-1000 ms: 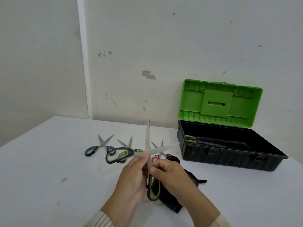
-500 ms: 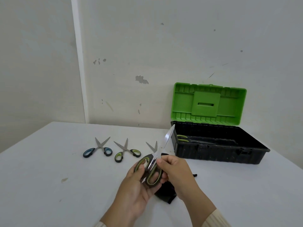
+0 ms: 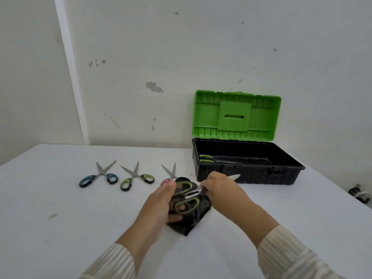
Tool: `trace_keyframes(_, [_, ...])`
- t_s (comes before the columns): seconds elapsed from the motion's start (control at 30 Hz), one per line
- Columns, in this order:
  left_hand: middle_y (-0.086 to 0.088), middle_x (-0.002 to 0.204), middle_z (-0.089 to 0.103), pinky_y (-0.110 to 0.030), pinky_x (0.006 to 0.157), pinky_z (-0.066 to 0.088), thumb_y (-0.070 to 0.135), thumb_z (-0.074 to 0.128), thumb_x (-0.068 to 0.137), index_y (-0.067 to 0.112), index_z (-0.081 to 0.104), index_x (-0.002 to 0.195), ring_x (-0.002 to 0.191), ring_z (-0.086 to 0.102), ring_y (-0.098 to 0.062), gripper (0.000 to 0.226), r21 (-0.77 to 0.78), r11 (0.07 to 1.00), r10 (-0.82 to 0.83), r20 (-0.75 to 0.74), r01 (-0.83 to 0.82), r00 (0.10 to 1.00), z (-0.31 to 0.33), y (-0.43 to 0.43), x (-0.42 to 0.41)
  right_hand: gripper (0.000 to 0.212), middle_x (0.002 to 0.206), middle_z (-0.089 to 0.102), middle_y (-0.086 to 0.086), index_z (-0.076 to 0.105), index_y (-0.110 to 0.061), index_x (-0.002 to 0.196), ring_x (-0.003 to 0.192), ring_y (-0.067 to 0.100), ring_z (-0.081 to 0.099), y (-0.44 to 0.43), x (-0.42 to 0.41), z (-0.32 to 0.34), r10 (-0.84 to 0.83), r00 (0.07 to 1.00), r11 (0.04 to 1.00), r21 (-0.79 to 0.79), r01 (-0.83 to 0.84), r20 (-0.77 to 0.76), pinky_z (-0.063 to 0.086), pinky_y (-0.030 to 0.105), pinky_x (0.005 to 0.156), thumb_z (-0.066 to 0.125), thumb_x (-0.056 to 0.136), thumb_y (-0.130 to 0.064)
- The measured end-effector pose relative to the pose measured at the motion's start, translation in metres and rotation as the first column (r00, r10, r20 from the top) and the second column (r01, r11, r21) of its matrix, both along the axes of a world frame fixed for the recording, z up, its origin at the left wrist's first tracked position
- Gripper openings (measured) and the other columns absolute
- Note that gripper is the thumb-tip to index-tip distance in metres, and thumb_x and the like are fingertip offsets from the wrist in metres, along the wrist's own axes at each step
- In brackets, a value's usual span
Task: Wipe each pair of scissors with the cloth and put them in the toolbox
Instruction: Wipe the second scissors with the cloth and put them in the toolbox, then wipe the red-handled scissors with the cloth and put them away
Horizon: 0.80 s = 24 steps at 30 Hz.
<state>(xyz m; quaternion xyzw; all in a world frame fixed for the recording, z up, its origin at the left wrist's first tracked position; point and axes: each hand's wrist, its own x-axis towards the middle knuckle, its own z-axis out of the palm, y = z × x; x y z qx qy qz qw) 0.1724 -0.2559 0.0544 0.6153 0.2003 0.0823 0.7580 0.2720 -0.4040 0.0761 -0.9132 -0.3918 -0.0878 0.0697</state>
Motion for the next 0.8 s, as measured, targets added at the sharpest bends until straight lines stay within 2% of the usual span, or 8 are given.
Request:
trace_keyframes(0.07, [0.001,0.097,0.071,-0.038,0.083,0.05,0.044,0.036,0.098,0.023,0.067,0.101,0.092,0.064,-0.02,0.037,0.324,0.934,0.147,0.037,-0.151,0.989,-0.012,0.009,0.012,0.018,0.102,0.051,0.004,0.063,-0.018,0.098,0.093,0.022,0.054,-0.008,0.014,0.001,-0.061,0.998,0.998,0.009,0.061,-0.028,0.047,0.031,0.08,0.049,0.089,-0.014])
trace_keyframes(0.13, [0.001,0.098,0.067,-0.039,0.086,0.047,0.045,0.035,0.096,0.025,0.067,0.095,0.097,0.06,-0.024,0.037,0.661,0.718,0.237,0.063,-0.218,0.97,-0.03,0.024,0.025,0.018,0.097,0.05,0.005,0.065,-0.02,0.097,0.091,0.024,0.056,-0.014,0.034,0.008,-0.132,0.991,0.991,0.031,0.133,-0.026,0.043,0.029,0.078,0.051,0.088,-0.017])
trace_keyframes(0.2, [0.0,0.104,0.066,-0.038,0.083,0.046,0.042,0.032,0.094,0.025,0.064,0.101,0.099,0.058,-0.024,0.037,0.888,0.453,0.259,-0.045,-0.08,0.965,-0.047,0.035,0.037,0.017,0.089,0.048,0.004,0.067,-0.021,0.095,0.084,0.023,0.056,-0.017,0.059,0.02,-0.194,0.981,0.979,0.065,0.194,-0.002,0.042,0.027,0.074,0.054,0.086,-0.018])
trace_keyframes(0.27, [0.0,0.116,0.064,-0.036,0.088,0.043,0.038,0.03,0.097,0.024,0.06,0.116,0.107,0.057,-0.022,0.038,0.953,0.3,0.26,-0.122,0.04,0.958,-0.056,0.039,0.045,0.016,0.087,0.052,0.004,0.068,-0.019,0.094,0.078,0.022,0.056,-0.018,0.087,0.033,-0.264,0.964,0.96,0.102,0.261,0.016,0.046,0.027,0.072,0.055,0.086,-0.019])
trace_keyframes(0.37, [0.002,0.124,0.061,-0.033,0.096,0.038,0.037,0.031,0.098,0.023,0.053,0.129,0.116,0.053,-0.021,0.041,0.971,0.232,0.267,-0.111,0.047,0.957,-0.062,0.037,0.051,0.018,0.091,0.068,0.006,0.07,-0.017,0.094,0.078,0.022,0.062,-0.018,0.134,0.045,-0.346,0.937,0.938,-0.006,0.347,0.05,0.052,0.027,0.072,0.055,0.085,-0.016])
trace_keyframes(0.53, [0.002,0.12,0.062,-0.034,0.096,0.037,0.035,0.032,0.098,0.021,0.055,0.124,0.114,0.053,-0.02,0.038,0.983,0.183,0.283,-0.062,0.01,0.957,-0.067,0.035,0.054,0.021,0.095,0.068,0.007,0.069,-0.008,0.094,0.082,0.024,0.062,-0.008,0.194,0.022,-0.371,0.928,0.883,-0.326,0.339,-0.042,0.045,0.028,0.066,0.053,0.087,-0.019])
trace_keyframes(0.7, [0.004,0.121,0.061,-0.034,0.098,0.035,0.036,0.032,0.097,0.023,0.053,0.127,0.116,0.051,-0.019,0.038,0.985,0.172,0.304,-0.058,0.006,0.951,-0.069,0.034,0.055,0.02,0.091,0.064,0.006,0.066,-0.008,0.097,0.084,0.026,0.06,0.008,0.218,0.01,-0.402,0.886,0.869,-0.4,0.29,-0.231,0.052,0.035,0.08,0.056,0.083,-0.018])
trace_keyframes(0.8, [0.006,0.122,0.059,-0.032,0.099,0.033,0.037,0.03,0.098,0.026,0.05,0.129,0.118,0.049,-0.017,0.038,0.985,0.172,0.307,-0.071,0.018,0.949,-0.068,0.034,0.055,0.014,0.07,0.055,0.003,0.059,-0.006,0.081,0.074,0.025,0.056,0.012,0.213,0.007,-0.412,0.887,0.862,-0.403,0.306,-0.208,0.046,0.031,0.07,0.051,0.085,-0.018])
